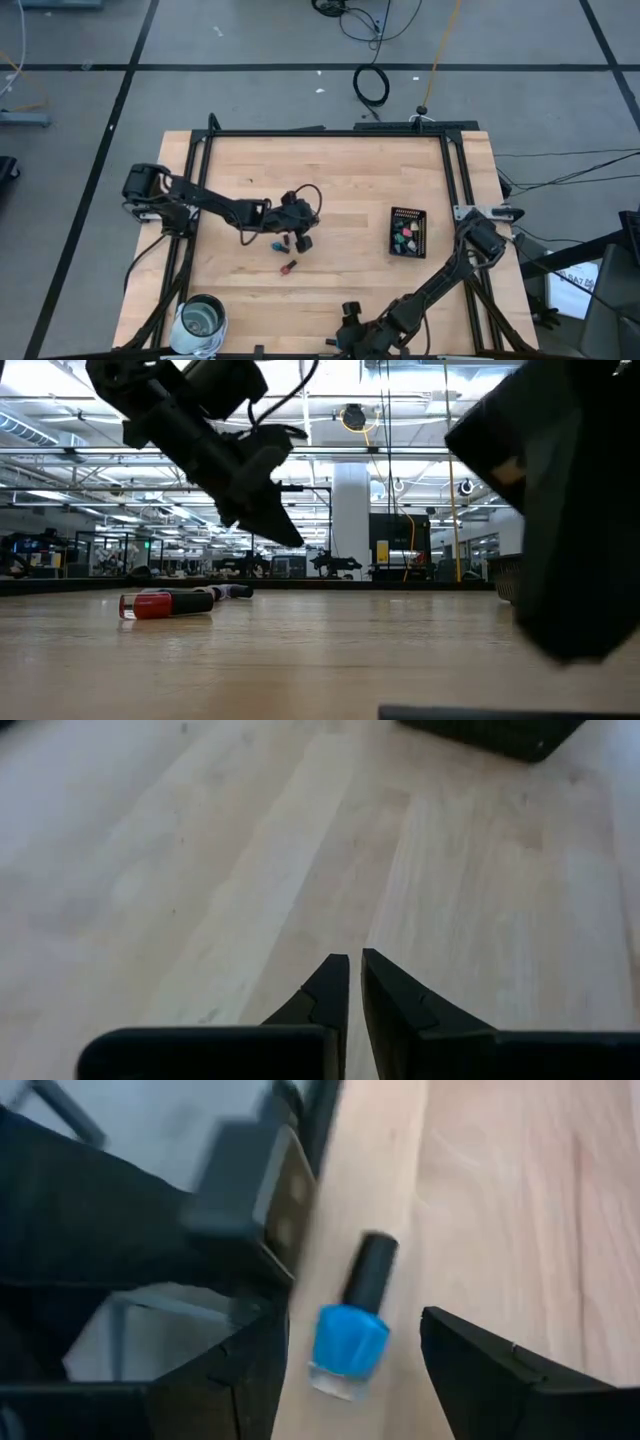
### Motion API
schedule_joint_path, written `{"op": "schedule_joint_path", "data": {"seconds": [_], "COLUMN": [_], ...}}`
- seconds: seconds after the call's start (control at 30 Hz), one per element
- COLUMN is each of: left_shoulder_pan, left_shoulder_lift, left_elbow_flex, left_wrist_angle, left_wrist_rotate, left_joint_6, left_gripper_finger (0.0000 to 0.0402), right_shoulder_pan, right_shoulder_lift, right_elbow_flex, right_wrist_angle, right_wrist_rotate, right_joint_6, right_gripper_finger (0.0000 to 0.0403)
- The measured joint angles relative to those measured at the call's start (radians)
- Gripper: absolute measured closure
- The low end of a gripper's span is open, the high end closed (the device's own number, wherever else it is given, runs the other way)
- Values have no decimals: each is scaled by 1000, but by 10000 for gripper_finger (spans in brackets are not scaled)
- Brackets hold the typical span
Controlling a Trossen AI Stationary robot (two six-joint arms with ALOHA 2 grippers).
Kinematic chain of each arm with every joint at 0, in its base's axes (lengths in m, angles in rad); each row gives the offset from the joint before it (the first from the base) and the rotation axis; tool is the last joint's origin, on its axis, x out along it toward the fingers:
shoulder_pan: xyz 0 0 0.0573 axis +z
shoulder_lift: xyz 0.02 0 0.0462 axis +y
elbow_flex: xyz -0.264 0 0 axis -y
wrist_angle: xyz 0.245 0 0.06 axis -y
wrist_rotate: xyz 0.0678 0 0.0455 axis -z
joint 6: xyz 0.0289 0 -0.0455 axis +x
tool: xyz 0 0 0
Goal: Pick & Place Nail Polish
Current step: Put the blue nail polish into the black basket
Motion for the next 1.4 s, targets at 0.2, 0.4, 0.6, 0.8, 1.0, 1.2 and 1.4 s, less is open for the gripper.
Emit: {"op": "schedule_joint_path", "data": {"seconds": [0.2,0.4,0.6,0.8,1.0,1.2,1.4], "left_shoulder_pan": [0,-3,-5,-43,-115,-169,-207], "left_shoulder_lift": [20,-45,-128,-209,-234,-234,-234], "left_elbow_flex": [0,0,0,0,0,0,0], "left_wrist_angle": [44,60,66,21,-18,-66,-104], "left_wrist_rotate": [17,92,186,271,264,258,225], "left_joint_6": [-63,-17,28,17,20,21,14], "left_gripper_finger": [371,371,371,371,371,371,371], "right_shoulder_pan": [-6,-32,-100,-159,-166,-147,-144], "right_shoulder_lift": [4,5,5,-18,-85,-113,-39], "right_elbow_flex": [1,0,-1,-1,-1,-1,-4], "right_wrist_angle": [-47,-166,-230,-228,-227,-124,-97], "right_wrist_rotate": [114,194,369,341,228,105,50], "right_joint_6": [-27,-22,-48,-58,-88,-65,-147], "right_gripper_finger": [190,190,190,190,190,190,190]}}
